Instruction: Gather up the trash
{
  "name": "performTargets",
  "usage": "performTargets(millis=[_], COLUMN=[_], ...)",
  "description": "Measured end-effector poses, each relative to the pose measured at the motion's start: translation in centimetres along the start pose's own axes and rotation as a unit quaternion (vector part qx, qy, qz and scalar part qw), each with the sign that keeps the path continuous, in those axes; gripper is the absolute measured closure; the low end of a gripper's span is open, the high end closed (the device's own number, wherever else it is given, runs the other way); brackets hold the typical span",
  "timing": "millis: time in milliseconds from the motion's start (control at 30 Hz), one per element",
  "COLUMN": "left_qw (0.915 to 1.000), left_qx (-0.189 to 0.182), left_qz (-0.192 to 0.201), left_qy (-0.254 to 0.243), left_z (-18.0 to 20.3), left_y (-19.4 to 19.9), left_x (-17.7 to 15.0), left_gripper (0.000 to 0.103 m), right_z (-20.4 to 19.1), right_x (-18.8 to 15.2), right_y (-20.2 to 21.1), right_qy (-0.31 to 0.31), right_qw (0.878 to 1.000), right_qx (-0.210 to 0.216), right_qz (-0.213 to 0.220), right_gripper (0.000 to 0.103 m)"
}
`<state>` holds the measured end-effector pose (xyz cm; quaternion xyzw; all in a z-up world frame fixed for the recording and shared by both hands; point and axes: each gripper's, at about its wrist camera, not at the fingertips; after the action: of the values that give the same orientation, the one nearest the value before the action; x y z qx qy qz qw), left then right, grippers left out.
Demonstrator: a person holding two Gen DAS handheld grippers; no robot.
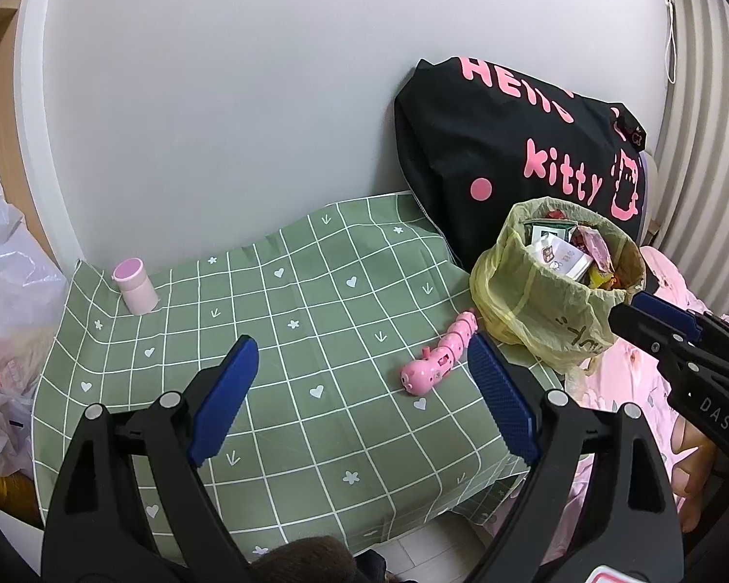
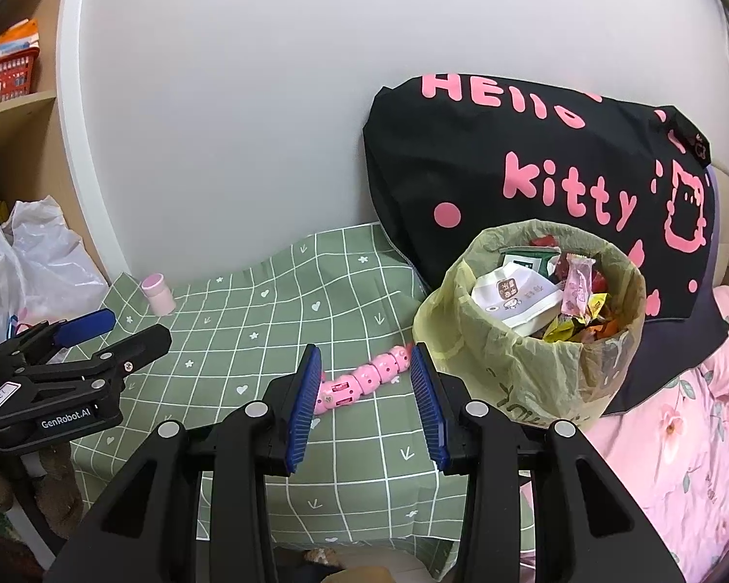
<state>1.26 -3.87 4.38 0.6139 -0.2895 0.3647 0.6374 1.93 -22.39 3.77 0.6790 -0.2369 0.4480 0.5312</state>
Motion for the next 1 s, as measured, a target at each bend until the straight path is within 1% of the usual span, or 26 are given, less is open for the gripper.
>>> performTargets(millis=[333, 1000], left_qw=[1.0000, 0.9999], left_qx=[-0.004, -0.007], left_qz=[-0.005, -0.003], left_qy=[-0.003, -0.008], left_z=[0.09, 0.13], left_y=[-0.31, -0.34], left_x=[0.01, -0.01], left_gripper=[0.019, 0.019], right_z=[0.29, 0.28], right_x=[-0.04, -0.01], right_y=[0.34, 0.34], right_qy=[-0.002, -0.002], right_qw=[1.000, 1.000], right_qx=[-0.002, -0.003], right_qz=[0.002, 0.002], right_gripper=[0.067, 0.067])
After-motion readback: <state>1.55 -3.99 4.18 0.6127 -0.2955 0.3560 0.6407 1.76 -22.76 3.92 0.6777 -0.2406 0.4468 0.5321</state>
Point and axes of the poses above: each gripper's, at about its wrist camera, not at the fingertips, and y roughly against the way its jaws point, z to its right, x to its top, and after that the axes turned 7 degrees about y, right-handed
